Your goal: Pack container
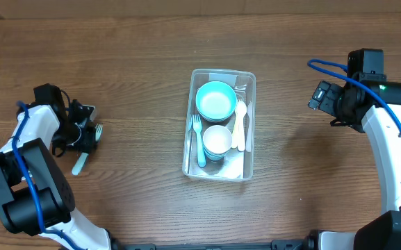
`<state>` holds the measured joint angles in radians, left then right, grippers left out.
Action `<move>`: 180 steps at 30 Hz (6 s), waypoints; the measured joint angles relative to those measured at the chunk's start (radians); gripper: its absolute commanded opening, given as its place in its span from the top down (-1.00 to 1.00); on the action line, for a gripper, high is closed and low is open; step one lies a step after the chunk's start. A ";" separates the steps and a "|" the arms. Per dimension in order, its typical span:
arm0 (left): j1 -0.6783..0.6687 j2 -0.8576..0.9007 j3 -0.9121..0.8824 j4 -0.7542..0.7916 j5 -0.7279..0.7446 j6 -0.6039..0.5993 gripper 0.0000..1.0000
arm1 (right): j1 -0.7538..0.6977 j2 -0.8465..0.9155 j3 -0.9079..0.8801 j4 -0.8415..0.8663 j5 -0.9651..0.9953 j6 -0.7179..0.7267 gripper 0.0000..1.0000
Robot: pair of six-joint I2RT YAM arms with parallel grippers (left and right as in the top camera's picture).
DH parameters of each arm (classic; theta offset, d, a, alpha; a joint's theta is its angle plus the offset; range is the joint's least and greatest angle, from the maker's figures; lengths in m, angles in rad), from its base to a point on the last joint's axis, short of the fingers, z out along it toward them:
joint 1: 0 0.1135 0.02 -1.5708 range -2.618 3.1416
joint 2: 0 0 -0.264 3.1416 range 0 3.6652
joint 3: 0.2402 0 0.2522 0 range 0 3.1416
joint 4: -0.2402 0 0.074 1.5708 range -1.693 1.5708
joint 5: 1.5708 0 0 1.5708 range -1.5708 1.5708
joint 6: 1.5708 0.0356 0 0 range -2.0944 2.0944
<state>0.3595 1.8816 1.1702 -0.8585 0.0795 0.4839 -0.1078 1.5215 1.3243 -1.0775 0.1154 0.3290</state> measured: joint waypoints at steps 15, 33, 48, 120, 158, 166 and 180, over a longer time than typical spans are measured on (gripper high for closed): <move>-0.013 0.000 0.114 -0.096 -0.002 -0.011 -0.03 | 0.000 0.000 0.000 0.000 0.000 -0.001 -1.00; -0.065 0.000 0.051 -0.026 -0.107 0.121 0.14 | 0.000 0.000 0.000 0.000 0.000 0.000 -1.00; -0.065 0.050 0.031 -0.016 -0.137 0.118 0.53 | 0.000 0.000 0.000 0.000 0.000 0.000 -1.00; -0.992 0.091 0.759 -0.567 -0.023 -0.966 0.86 | 0.000 0.000 0.000 0.000 0.000 0.000 -1.00; -0.846 0.099 0.914 -0.568 -0.077 -1.024 -0.78 | 0.000 0.000 0.000 0.000 0.000 0.000 -1.00; -0.569 0.098 0.971 -0.612 -0.101 -0.956 -1.00 | 0.000 0.000 0.000 0.000 -0.001 0.000 -1.00; -0.384 0.098 0.971 -0.628 -0.107 -0.943 -0.99 | 0.000 0.000 0.000 0.000 0.000 0.000 -1.00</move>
<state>-0.0242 1.9793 2.1414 -1.4860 -0.0277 -0.4595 -0.1078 1.5215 1.3243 -1.0779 0.1154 0.3286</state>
